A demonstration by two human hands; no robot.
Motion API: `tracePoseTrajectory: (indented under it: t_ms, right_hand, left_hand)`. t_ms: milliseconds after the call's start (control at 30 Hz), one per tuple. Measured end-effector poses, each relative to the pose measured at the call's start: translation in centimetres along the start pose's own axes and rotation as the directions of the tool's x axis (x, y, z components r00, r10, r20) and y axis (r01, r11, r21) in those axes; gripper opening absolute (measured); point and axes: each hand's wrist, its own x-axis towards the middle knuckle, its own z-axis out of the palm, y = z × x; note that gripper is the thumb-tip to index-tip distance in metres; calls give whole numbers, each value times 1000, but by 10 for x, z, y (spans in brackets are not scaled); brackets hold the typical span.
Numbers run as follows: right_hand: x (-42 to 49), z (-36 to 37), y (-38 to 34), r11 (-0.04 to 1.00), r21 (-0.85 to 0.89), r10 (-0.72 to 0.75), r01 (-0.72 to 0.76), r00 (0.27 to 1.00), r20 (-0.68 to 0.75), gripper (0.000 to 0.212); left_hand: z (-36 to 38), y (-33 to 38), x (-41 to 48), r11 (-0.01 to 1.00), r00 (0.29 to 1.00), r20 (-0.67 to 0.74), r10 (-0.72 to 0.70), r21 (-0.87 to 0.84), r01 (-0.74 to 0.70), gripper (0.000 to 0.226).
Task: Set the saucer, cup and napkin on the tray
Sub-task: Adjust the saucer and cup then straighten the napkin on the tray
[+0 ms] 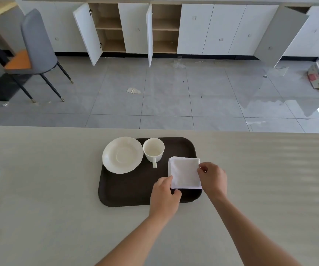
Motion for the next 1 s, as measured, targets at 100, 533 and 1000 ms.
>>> tracePoseTrajectory:
  t_ms: [100,533,1000]
  right_hand:
    - [0,7,-5,1000,5,-31,31,999,12,12]
    - [-23,-13,23,952,-73,-285,298,946,153,17]
    - [-23,-4,24,824,-200,-473,531,837,274,20]
  left_hand:
    - [-3,-5,-6,1000,999,-48,-10,-9,10,43]
    - [-16,-17,2,817,930,85,358,453,-356,28]
    - [-21,-11,16,496,841,256,476,712,-497,29]
